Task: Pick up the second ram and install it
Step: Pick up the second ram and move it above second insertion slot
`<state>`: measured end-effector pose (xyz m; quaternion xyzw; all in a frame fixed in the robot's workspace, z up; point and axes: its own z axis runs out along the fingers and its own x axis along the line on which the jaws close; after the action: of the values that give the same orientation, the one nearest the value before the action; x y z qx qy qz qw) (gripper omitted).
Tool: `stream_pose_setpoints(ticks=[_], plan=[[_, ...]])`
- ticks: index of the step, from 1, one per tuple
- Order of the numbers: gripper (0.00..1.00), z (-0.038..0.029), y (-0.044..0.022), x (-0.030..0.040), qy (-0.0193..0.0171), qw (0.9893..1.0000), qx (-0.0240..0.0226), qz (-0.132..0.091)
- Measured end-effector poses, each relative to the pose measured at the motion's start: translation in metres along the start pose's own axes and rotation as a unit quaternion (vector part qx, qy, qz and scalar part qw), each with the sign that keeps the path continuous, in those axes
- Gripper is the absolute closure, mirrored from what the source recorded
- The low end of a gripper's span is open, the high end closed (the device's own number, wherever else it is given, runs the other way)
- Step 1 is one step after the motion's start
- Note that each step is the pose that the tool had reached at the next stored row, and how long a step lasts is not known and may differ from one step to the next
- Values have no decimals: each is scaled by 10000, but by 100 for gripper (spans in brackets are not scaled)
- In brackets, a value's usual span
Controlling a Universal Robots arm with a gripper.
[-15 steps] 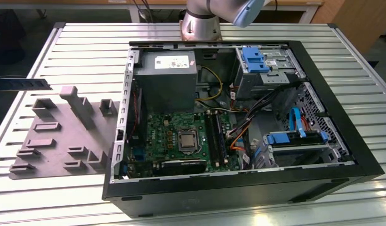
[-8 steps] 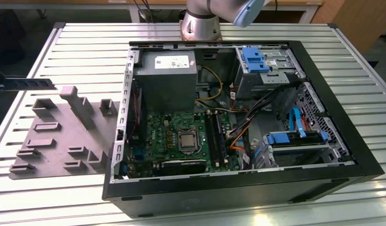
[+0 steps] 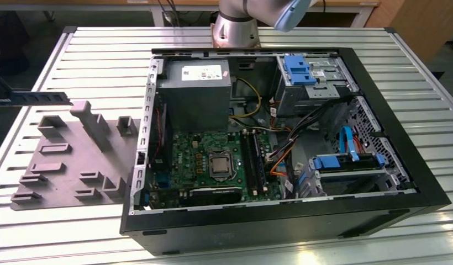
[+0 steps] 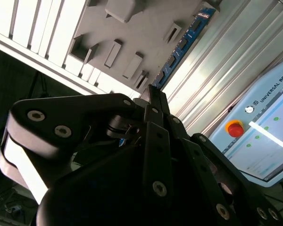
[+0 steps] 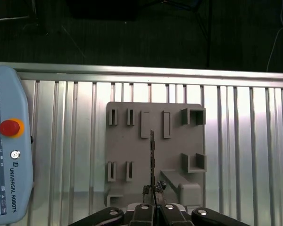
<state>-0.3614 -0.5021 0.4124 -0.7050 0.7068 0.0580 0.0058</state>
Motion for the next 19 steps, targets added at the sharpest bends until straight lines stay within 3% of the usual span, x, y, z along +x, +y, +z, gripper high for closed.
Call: stream_pose_setpoints(ticks=[19], plan=[[89, -15, -203, -1, 0, 10000, 0, 0]])
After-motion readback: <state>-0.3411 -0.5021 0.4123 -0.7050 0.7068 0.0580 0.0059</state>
